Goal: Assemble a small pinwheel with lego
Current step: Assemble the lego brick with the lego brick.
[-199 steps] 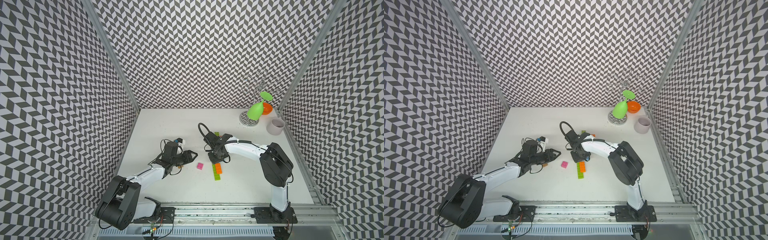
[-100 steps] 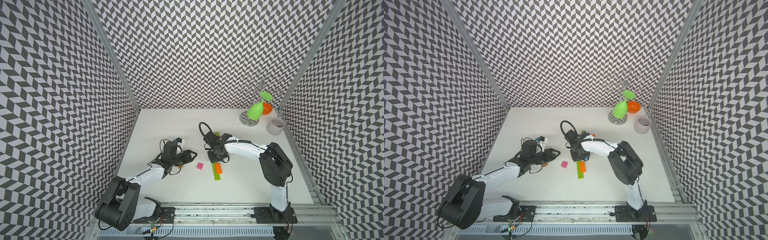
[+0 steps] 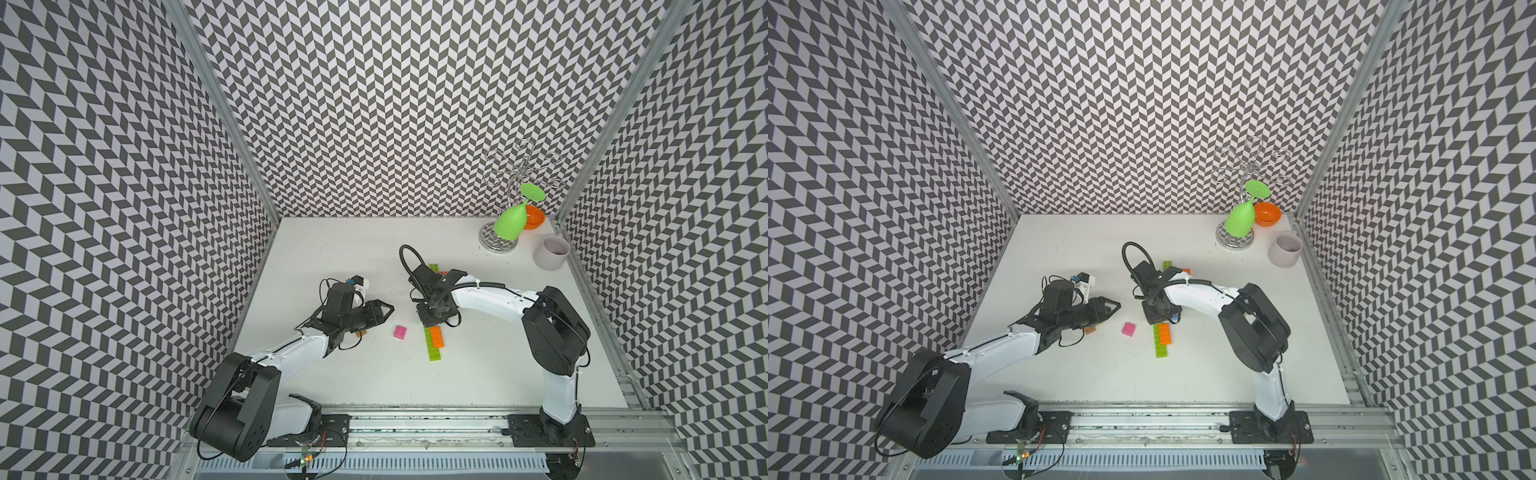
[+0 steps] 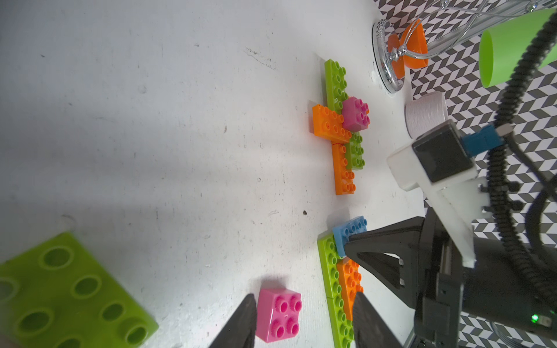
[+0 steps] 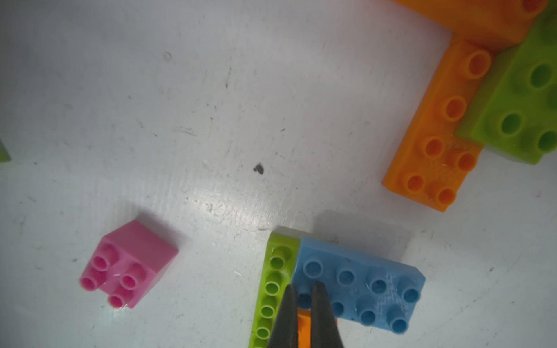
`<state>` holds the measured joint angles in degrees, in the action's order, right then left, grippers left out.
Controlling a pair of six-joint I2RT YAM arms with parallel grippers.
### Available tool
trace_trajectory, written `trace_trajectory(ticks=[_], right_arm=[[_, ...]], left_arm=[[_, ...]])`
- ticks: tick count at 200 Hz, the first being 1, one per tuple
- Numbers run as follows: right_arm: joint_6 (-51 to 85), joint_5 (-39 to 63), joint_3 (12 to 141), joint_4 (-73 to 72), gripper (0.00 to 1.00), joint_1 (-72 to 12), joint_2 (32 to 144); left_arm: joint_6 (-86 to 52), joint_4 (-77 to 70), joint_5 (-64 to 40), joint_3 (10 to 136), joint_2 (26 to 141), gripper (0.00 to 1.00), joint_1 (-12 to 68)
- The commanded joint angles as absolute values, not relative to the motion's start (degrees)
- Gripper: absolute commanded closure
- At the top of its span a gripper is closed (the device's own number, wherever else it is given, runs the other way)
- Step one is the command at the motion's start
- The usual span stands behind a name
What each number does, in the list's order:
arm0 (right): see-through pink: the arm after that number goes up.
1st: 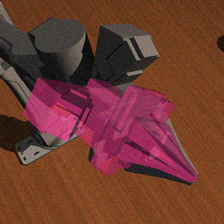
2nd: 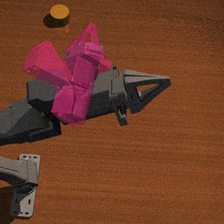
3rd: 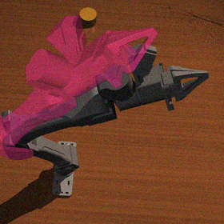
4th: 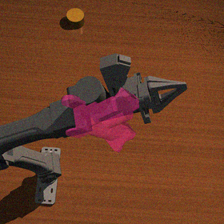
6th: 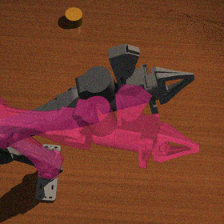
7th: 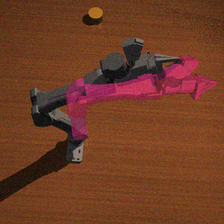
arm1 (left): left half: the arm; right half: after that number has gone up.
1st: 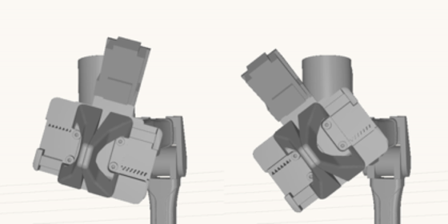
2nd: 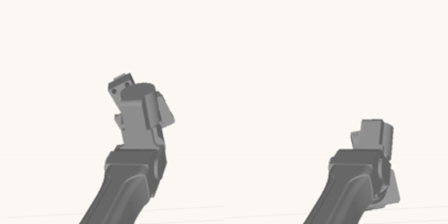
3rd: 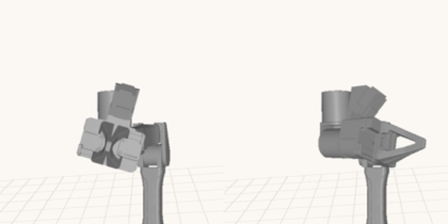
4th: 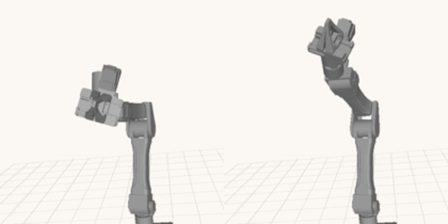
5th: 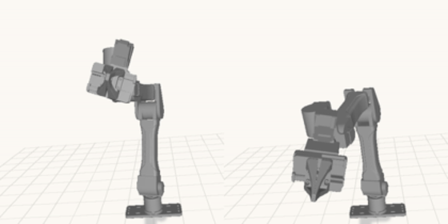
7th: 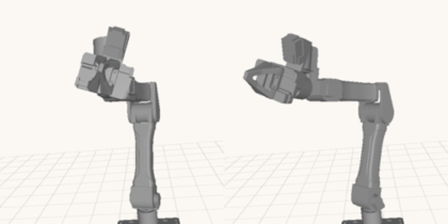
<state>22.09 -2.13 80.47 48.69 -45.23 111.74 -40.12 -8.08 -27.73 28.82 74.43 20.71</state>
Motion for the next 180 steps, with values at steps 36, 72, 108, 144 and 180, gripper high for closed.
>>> trace_trajectory(ticks=[36,72,108,144,180], right_arm=[[19.8,1.0,76.6,54.8,0.94,-47.1,116.1],[20.1,0.7,77.3,56.3,0.94,-48.4,116.5],[22.0,-3.1,77.4,58.7,0.94,-48.2,117.3],[22.2,-3.8,77.4,58.0,0.94,-46.5,118.6],[17.9,-2.8,79.5,57.1,0.93,-44.7,117.9]], left_arm=[[-39.5,-8.3,-28.0,28.6,73.4,0.48,20.4],[-39.4,-8.3,-27.9,28.6,73.3,0.48,20.4],[-39.4,-8.4,-28.1,28.5,73.4,0.48,20.4],[-39.3,-8.1,-28.0,28.6,73.1,0.48,20.4],[-39.3,-8.1,-28.0,28.8,73.1,0.48,20.3]])
